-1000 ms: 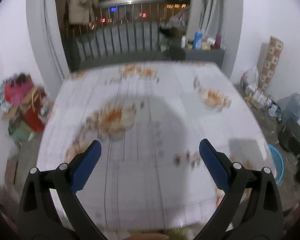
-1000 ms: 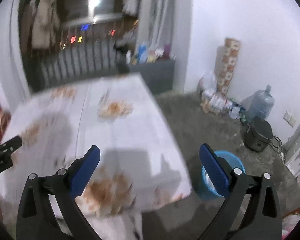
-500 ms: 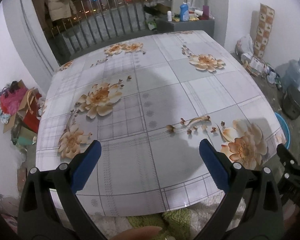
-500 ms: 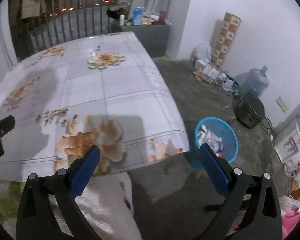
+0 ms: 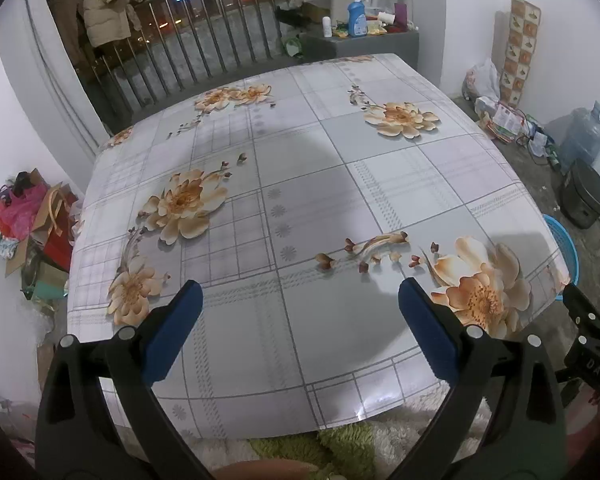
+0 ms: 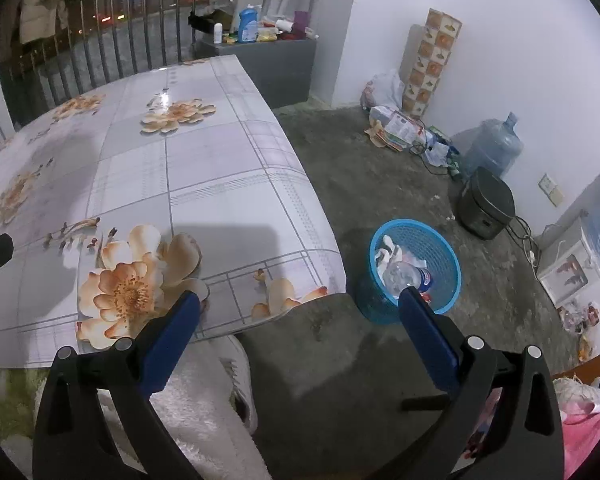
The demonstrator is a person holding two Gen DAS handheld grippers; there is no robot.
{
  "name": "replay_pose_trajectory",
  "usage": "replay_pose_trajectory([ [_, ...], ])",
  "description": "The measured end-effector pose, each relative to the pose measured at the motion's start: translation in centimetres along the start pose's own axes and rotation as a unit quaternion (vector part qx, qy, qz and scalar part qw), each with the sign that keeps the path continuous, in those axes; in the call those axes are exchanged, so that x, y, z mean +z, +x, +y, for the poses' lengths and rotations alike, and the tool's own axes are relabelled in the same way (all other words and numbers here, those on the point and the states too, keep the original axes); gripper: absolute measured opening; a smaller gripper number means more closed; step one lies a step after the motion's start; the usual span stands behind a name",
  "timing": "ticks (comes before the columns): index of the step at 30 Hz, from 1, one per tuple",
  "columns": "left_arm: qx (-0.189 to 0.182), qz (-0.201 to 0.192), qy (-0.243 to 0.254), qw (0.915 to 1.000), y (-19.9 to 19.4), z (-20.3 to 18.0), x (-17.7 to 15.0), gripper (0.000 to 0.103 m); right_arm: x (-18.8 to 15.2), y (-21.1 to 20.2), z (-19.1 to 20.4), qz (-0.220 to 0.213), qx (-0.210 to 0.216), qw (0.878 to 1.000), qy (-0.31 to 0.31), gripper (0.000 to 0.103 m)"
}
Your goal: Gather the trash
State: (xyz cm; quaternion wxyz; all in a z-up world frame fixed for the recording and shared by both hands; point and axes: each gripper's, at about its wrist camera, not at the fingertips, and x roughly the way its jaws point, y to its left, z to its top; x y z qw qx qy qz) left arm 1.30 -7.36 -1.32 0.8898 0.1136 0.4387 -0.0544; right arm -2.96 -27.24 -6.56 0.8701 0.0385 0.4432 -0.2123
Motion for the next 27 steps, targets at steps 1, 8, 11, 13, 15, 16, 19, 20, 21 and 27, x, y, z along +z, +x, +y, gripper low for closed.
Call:
replay_pose_trajectory([
  [1, 0.000, 0.000, 0.000, 1.0000, 0.00, 0.00, -0.01, 0.094, 0.02, -0.01, -0.01, 0.000, -0.001, 1.000, 0.000, 0.097],
  [8, 0.000, 0.000, -0.001, 1.0000, -0.06, -0.03, 0.00, 0.094, 0.05, -0.06, -0.09, 0.001, -0.002, 1.000, 0.000, 0.097],
  [11, 0.001, 0.000, -0.001, 1.0000, -0.06, 0.02, 0.00, 0.094, 0.07, -0.13, -0.14, -0.001, -0.003, 1.000, -0.002, 0.097],
  [13, 0.001, 0.001, -0.002, 1.0000, 0.00, -0.03, 0.11, 0.094, 0.08, -0.26, -0.18, -0.002, -0.004, 1.000, -0.003, 0.097],
  [15, 0.001, 0.001, -0.002, 1.0000, 0.05, -0.05, 0.15, 0.094, 0.03, -0.31, -0.08, -0.003, -0.006, 1.000, -0.005, 0.097],
  [16, 0.000, 0.001, -0.002, 1.0000, 0.11, -0.02, 0.16, 0.094, 0.03, -0.31, -0.06, -0.004, -0.007, 1.000, -0.006, 0.097],
  [19, 0.000, 0.001, -0.001, 1.0000, 0.12, 0.11, 0.14, 0.094, 0.07, -0.40, 0.15, -0.005, -0.008, 1.000, -0.008, 0.097],
  [20, 0.000, 0.001, -0.002, 1.0000, 0.13, 0.04, 0.18, 0.094, 0.10, -0.42, 0.16, -0.005, -0.009, 1.000, -0.008, 0.097],
  [21, 0.000, 0.001, -0.001, 1.0000, 0.15, 0.16, 0.18, 0.094, 0.10, -0.42, 0.17, -0.005, -0.010, 1.000, -0.008, 0.097],
  [27, 0.000, 0.003, -0.005, 1.0000, 0.20, 0.03, 0.03, 0.094, 0.13, -0.60, 0.29, -0.007, -0.011, 1.000, -0.010, 0.097],
])
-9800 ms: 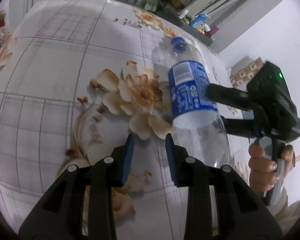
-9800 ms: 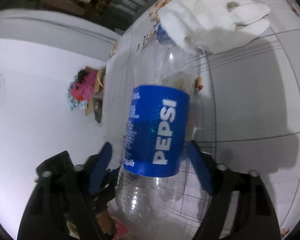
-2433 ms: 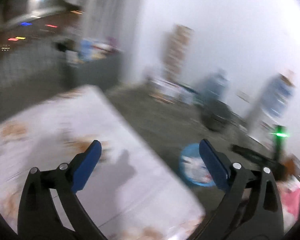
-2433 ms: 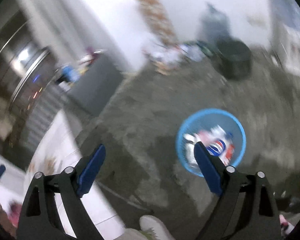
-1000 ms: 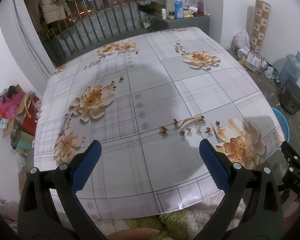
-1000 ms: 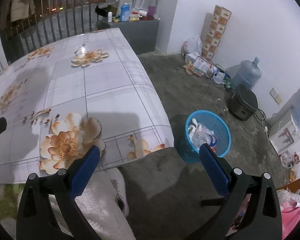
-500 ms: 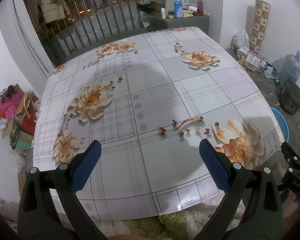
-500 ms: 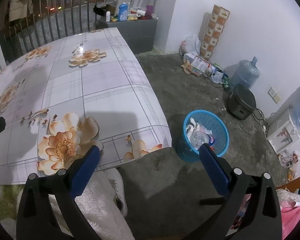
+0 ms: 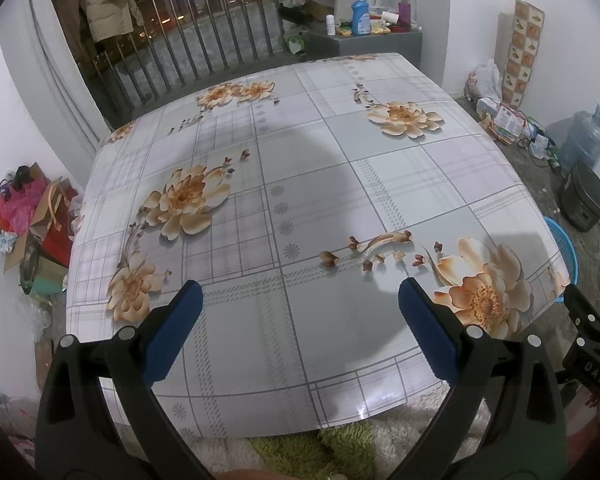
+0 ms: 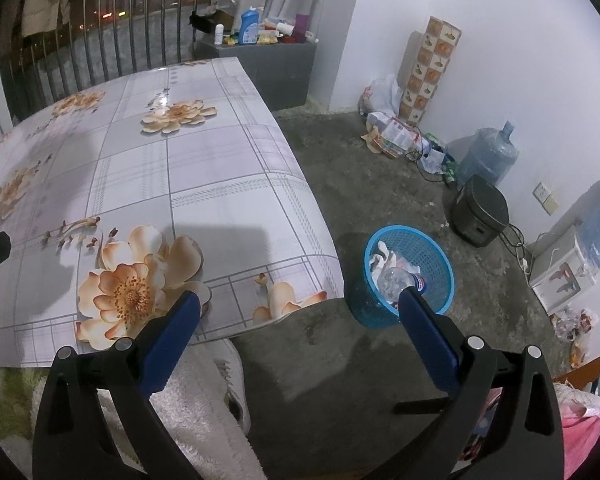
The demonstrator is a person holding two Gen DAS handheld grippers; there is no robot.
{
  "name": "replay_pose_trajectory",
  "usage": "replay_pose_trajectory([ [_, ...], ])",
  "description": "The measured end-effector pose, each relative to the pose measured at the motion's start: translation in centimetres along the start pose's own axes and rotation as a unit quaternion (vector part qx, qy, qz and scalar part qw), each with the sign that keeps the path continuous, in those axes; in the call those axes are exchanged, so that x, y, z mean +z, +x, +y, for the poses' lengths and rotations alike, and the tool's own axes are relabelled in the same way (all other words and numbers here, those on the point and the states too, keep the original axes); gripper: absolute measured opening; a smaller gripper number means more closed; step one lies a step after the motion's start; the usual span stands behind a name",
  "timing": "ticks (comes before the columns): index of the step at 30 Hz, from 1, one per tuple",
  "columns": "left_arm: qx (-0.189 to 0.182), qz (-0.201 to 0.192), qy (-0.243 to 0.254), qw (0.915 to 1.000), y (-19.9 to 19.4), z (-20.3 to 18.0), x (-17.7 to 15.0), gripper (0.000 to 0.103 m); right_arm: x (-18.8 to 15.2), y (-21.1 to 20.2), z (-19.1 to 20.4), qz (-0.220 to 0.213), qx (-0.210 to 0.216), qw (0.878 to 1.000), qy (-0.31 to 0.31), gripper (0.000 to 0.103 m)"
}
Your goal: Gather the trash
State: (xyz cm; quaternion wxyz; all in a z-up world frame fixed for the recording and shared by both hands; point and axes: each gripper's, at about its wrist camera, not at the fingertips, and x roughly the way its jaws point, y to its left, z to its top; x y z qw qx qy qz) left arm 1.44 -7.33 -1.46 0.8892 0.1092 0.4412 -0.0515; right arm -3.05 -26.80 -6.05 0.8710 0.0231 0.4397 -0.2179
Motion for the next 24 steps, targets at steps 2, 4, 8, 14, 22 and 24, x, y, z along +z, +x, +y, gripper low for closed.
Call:
replay_pose_trajectory([
  [2, 0.000, 0.001, -0.001, 1.0000, 0.01, 0.04, -0.05, 0.094, 0.01, -0.03, -0.02, -0.001, -0.001, 1.000, 0.000, 0.097],
  [4, 0.000, 0.001, -0.002, 1.0000, -0.06, 0.00, -0.14, 0.094, 0.04, -0.02, -0.01, 0.000, 0.000, 1.000, 0.000, 0.097],
  [8, 0.000, 0.001, -0.001, 1.0000, 0.01, 0.09, -0.07, 0.094, 0.10, -0.13, -0.01, -0.002, -0.001, 1.000, 0.000, 0.097],
  [14, 0.000, 0.001, -0.001, 1.0000, 0.02, 0.12, -0.05, 0.094, 0.13, -0.18, -0.03, -0.002, -0.001, 1.000, 0.000, 0.097],
  [22, -0.001, 0.001, 0.000, 1.0000, 0.07, 0.12, -0.01, 0.094, 0.10, -0.14, 0.00, -0.002, -0.001, 1.000, 0.000, 0.097],
  [24, -0.001, 0.002, -0.001, 1.0000, -0.02, 0.09, -0.13, 0.094, 0.07, -0.12, 0.00, -0.002, -0.001, 1.000, 0.000, 0.097],
])
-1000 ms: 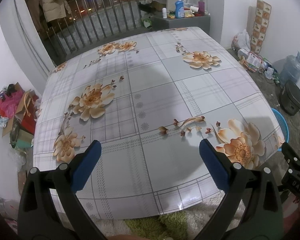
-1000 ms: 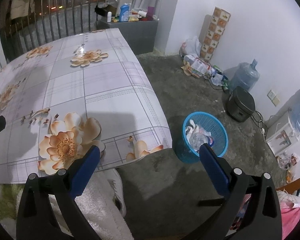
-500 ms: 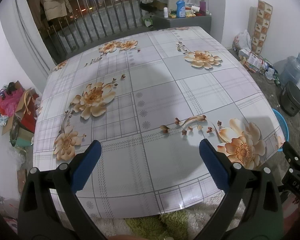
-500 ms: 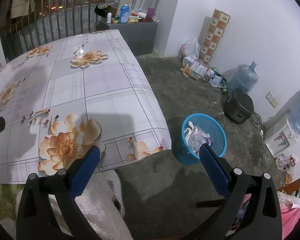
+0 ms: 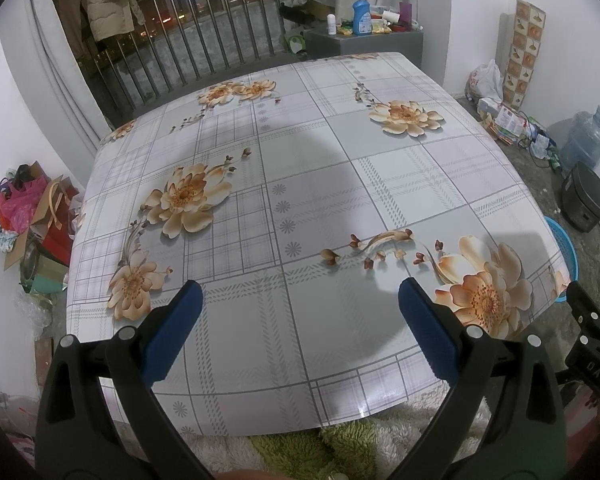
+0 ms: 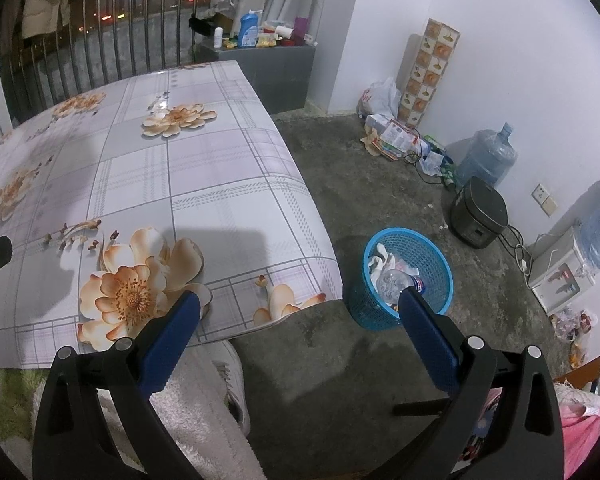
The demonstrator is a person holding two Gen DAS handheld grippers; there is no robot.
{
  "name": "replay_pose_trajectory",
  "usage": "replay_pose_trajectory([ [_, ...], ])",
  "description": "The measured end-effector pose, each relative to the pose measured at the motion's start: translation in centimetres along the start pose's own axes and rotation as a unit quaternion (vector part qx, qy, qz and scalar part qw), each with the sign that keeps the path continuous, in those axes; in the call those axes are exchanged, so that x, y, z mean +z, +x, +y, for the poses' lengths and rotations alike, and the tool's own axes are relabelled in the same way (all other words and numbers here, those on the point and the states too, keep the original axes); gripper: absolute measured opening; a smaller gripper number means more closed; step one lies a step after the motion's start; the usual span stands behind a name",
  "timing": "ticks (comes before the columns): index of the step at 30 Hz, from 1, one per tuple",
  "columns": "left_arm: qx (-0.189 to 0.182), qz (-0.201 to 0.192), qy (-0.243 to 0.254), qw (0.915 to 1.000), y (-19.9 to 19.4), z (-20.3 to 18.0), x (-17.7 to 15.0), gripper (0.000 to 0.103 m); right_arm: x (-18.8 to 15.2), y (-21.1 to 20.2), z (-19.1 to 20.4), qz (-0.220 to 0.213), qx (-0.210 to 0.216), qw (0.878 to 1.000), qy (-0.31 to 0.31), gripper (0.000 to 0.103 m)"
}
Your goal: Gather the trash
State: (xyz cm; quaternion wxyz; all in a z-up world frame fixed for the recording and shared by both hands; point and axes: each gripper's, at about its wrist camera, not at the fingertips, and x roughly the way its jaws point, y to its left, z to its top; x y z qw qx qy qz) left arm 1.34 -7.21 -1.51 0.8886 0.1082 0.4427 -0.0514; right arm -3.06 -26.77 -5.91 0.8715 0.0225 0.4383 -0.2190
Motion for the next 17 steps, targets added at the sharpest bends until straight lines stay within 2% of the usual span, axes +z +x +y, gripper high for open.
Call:
replay_pose_trajectory([
  [17, -0.001, 0.007, -0.002, 1.0000, -0.11, -0.15, -0.58, 0.094, 0.17, -0.14, 0.00, -0.002, 0.000, 1.000, 0.002, 0.097],
])
